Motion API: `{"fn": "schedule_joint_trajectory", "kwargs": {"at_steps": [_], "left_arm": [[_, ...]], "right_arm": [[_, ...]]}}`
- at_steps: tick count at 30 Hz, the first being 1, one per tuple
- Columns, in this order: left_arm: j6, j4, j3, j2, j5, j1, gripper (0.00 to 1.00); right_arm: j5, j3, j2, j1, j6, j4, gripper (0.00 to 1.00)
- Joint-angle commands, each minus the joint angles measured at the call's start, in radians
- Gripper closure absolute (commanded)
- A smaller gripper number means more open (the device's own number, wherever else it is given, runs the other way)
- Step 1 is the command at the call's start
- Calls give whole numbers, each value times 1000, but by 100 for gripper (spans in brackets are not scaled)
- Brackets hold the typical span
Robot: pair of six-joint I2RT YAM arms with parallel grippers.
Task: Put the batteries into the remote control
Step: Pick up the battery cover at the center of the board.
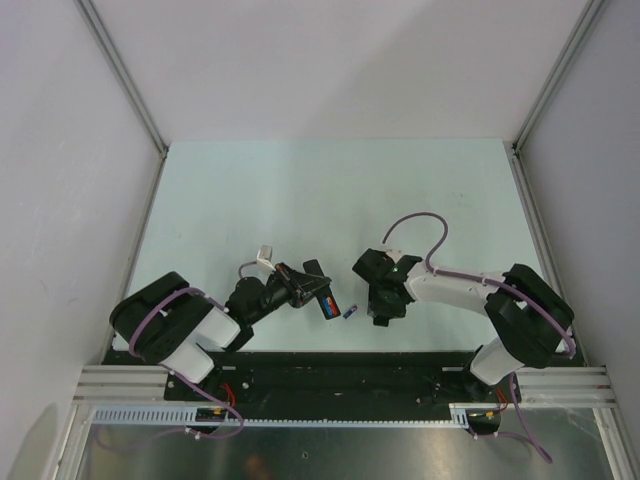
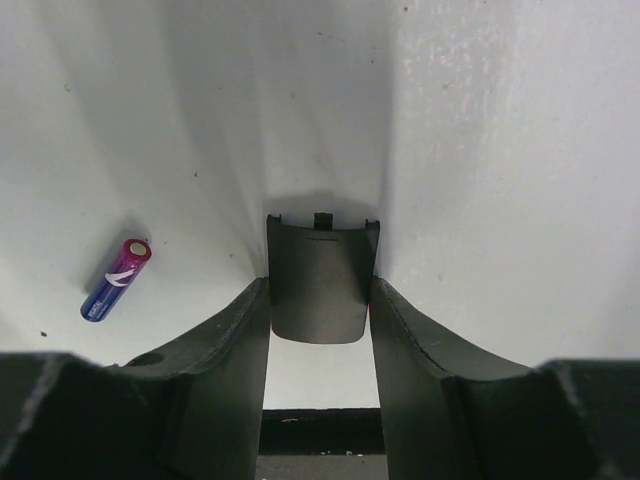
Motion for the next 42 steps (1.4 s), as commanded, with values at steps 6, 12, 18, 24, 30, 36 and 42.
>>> {"fn": "schedule_joint_trajectory", "kwargs": {"at_steps": [6,12,18,24,30,36,42], "left_arm": [[-14,371,13,-4,3,-4,100],[-15,372,15,4,-1,-4,100],[-9,371,32,4,-11,-2,100],[6,371,70,7,-18,-2,100],[14,371,117,42,-12,-1,100],[21,372,116,64,-5,10,100],[26,372,82,58,8,28,100]], "right_arm": [[-84,-118,51,-9,0,54,73],[-25,-117,-64,-6,-12,60,87],[39,-108,-239,-11,-63,46,95],[62,-105,-401,-15,-181,38,100],[79,-105,-611,15,-376,38,100],[174,-114,-823,75,-512,115,100],[145,-203,-969,120,-704,322,100]]}}
